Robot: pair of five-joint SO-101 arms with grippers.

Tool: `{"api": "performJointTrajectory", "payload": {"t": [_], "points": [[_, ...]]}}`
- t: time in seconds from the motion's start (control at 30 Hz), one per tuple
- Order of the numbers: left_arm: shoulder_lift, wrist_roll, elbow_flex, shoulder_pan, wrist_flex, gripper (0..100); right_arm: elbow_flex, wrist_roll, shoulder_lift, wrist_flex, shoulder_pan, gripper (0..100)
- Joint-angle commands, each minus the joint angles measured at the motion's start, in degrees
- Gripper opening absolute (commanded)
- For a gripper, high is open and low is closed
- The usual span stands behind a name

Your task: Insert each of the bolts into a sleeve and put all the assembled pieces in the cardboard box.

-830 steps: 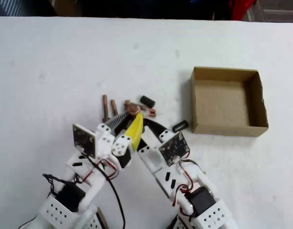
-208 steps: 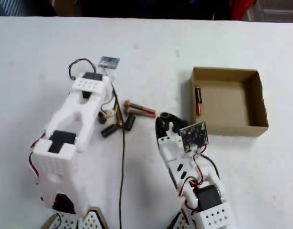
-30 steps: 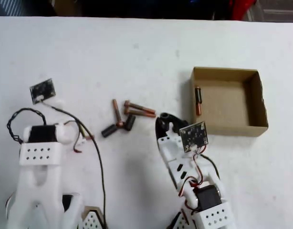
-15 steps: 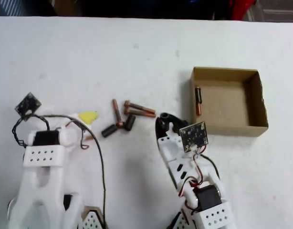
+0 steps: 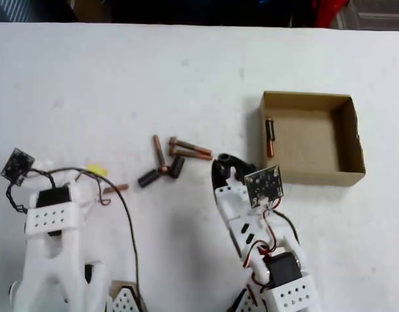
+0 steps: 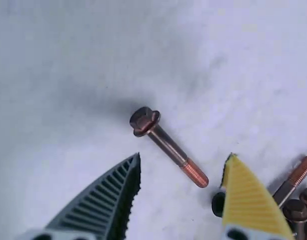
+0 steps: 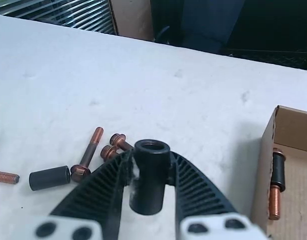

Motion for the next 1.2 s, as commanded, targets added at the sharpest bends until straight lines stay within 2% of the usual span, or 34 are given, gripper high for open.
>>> {"api": "performJointTrajectory", "payload": {"t": [0.0,0.37,1.17], "points": [[-1.2,0.7,2.4,-0.5,-5.5,28,0.5,1.1,-0.7,0.1,0.7,1.9],[-1.2,0.9,7.0,-0.5,-13.0,28,0.5,1.1,-0.7,0.1,0.7,1.9],[-1.1,1.0,8.7,-0.4,-15.6,28,0.5,1.1,-0.7,0.1,0.7,1.8]]}}
